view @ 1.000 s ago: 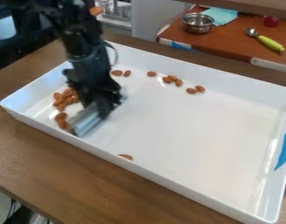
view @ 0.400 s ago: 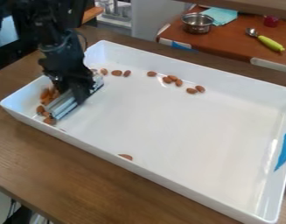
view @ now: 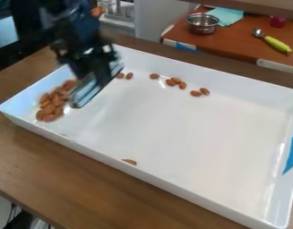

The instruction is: Sweep into pile

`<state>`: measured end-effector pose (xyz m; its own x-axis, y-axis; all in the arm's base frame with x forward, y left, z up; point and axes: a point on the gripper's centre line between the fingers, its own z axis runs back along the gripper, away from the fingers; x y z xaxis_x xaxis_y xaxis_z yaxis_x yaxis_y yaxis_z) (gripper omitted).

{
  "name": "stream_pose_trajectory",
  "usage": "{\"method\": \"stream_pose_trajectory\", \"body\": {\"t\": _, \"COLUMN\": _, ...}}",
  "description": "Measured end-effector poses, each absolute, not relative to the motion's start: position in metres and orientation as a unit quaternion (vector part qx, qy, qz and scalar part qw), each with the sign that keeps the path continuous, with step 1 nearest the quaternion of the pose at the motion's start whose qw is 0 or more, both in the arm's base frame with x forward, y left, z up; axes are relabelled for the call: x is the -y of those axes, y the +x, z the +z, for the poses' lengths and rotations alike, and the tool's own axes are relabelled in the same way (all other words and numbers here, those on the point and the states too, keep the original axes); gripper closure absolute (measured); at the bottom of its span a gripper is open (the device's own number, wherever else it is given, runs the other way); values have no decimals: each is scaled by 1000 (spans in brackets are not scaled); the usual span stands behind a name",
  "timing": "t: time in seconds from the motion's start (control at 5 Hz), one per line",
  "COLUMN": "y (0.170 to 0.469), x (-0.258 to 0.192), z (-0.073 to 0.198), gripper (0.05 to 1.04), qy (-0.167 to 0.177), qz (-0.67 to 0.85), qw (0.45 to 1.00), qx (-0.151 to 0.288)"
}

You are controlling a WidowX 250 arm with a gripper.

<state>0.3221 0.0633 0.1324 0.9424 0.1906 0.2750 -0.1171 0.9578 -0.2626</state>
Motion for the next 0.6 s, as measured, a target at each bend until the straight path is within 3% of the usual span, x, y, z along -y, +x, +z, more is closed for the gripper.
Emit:
{"method": "stream_pose_trajectory", "body": {"t": 0.2, "y": 333, "x": -20, "z": 147, "gripper": 705, "qy": -140, "qz": 77, "qw": 976, "qx": 146}}
{"method": "stream_pose_trajectory", "body": {"t": 0.6, "y": 352, "x": 52, "z": 143, "gripper": 705, "qy": -114, "qz": 49, "qw": 979, "qx": 163}}
